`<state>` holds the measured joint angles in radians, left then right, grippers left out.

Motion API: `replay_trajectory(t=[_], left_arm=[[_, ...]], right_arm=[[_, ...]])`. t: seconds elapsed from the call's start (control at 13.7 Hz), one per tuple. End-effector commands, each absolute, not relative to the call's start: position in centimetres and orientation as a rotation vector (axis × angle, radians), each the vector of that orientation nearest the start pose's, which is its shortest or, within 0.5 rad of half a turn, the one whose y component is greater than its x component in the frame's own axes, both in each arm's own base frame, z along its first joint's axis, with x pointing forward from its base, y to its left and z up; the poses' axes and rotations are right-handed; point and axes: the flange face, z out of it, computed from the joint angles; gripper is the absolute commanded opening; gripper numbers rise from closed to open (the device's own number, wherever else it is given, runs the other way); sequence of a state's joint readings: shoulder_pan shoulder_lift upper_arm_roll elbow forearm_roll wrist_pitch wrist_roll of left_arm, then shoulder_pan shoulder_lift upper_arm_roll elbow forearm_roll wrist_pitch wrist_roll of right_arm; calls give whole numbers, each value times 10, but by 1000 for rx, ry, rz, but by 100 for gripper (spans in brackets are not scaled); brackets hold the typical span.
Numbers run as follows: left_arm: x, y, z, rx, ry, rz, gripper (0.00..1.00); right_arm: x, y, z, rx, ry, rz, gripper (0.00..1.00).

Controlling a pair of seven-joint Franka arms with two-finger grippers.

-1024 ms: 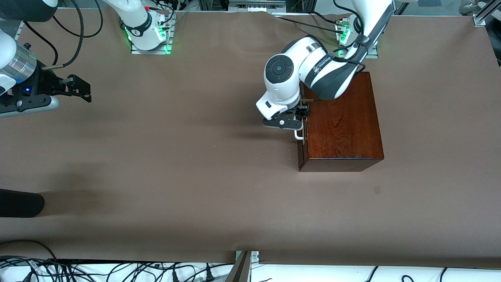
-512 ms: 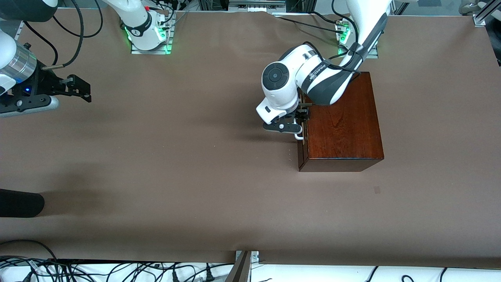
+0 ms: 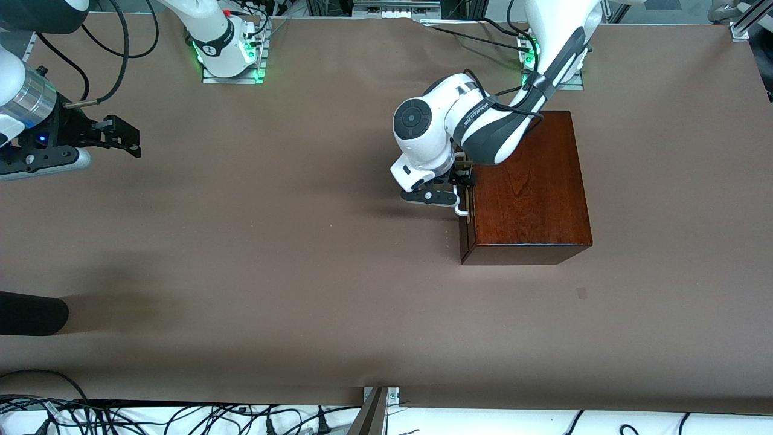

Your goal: Open drawer, take yellow block, close drawer

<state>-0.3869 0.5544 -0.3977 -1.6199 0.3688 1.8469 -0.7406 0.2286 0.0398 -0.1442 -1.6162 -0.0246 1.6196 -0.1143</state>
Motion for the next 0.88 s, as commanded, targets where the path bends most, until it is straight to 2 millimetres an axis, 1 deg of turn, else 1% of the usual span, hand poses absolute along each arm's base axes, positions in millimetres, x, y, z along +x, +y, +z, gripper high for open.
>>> replay_trajectory(t=[0.0, 0.22, 0.44, 0.66, 0.8], left_arm=[[499, -426, 284, -2816, 213, 151, 100], [498, -429, 285, -2817, 204, 143, 100], [499, -428, 283, -2803, 212, 129, 100], [498, -428, 277, -2794, 219, 134, 100], [499, -430, 278, -2802, 195, 127, 100]], right_arm=[[565, 46, 590, -3150, -297, 65, 100], [565, 46, 590, -3150, -297, 65, 100], [565, 46, 590, -3150, -300, 65, 100], [565, 46, 590, -3150, -297, 65, 100], [565, 46, 590, -3150, -297, 65, 100]])
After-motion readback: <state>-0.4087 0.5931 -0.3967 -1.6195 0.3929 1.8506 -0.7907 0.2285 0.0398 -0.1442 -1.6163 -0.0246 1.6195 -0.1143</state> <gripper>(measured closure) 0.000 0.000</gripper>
